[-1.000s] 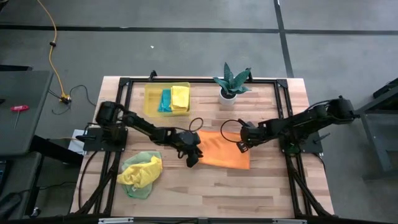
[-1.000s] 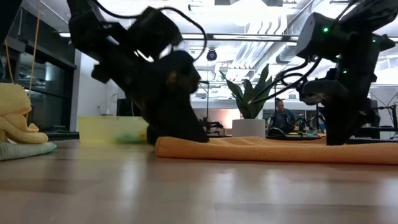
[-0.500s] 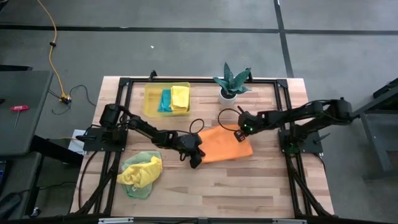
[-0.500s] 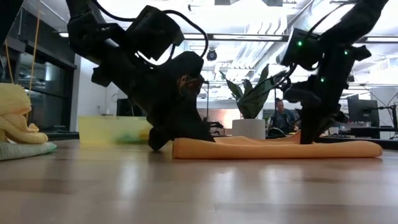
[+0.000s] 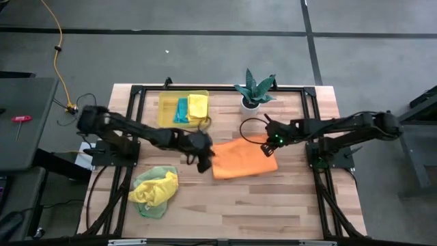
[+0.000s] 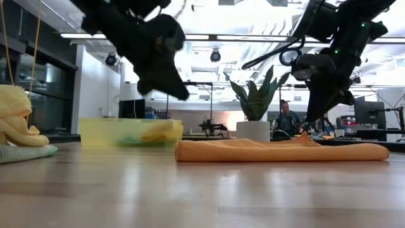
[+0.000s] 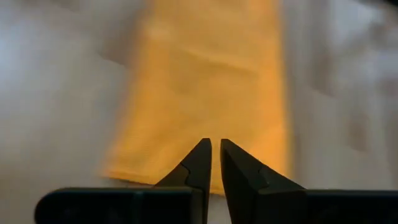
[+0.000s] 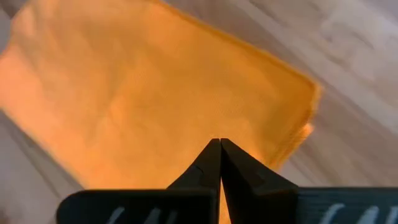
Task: Fold microfiber towels
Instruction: Fold the orange microfiber cloth
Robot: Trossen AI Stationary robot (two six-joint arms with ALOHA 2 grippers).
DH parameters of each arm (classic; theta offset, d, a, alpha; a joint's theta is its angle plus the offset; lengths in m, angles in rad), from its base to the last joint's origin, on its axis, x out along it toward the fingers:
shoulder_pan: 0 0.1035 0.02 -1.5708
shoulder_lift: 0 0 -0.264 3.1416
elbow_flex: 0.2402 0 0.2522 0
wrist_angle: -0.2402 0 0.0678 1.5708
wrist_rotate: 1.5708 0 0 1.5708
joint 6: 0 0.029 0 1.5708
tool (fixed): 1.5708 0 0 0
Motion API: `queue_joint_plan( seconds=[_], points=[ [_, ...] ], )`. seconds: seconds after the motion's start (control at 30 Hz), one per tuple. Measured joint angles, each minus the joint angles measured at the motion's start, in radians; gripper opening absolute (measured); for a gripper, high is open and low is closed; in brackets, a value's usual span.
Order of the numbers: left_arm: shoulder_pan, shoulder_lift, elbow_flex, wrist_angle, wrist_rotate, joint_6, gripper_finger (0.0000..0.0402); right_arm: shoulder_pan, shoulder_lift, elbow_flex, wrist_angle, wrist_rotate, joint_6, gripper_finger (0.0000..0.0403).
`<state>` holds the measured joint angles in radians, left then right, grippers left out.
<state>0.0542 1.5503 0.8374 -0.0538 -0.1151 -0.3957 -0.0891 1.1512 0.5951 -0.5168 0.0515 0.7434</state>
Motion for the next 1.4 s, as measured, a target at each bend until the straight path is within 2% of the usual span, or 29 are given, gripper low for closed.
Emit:
queue_joint_plan(
  seconds=[0.1, 0.17, 0.27, 0.47, 0.7, 0.83, 1.23, 1.4],
  points=[
    [0.015, -0.081, -0.016, -0.158, -0.122, 0.014, 0.0033, 0.034, 0.020, -0.026, 0.056, 0.000, 0.043, 0.0000],
    [0.022, -0.101, -0.051, -0.151, -0.130, 0.013, 0.0034, 0.049, 0.034, -0.045, 0.099, 0.000, 0.069, 0.0000],
    [0.031, -0.103, -0.118, -0.109, -0.068, -0.023, 0.0038, 0.059, 0.044, -0.068, 0.148, 0.000, 0.102, 0.0000],
    [0.077, -0.053, -0.208, 0.151, 0.073, -0.155, 0.0081, 0.059, 0.056, -0.070, 0.216, 0.002, 0.116, 0.0000],
    [0.153, 0.050, -0.207, 0.270, 0.086, -0.329, 0.0155, 0.059, 0.057, -0.070, 0.240, 0.008, 0.120, 0.0000],
    [0.170, 0.113, -0.207, 0.291, 0.100, -0.382, 0.0181, 0.059, 0.058, -0.070, 0.247, 0.009, 0.120, 0.0000],
    [0.121, 0.269, -0.080, 0.290, 0.015, -0.318, 0.0185, 0.059, 0.058, -0.070, 0.249, 0.009, 0.139, 0.0000],
    [0.117, 0.263, -0.072, 0.261, 0.008, -0.307, 0.0151, 0.059, 0.058, -0.070, 0.249, 0.009, 0.139, 0.0000]
  ],
)
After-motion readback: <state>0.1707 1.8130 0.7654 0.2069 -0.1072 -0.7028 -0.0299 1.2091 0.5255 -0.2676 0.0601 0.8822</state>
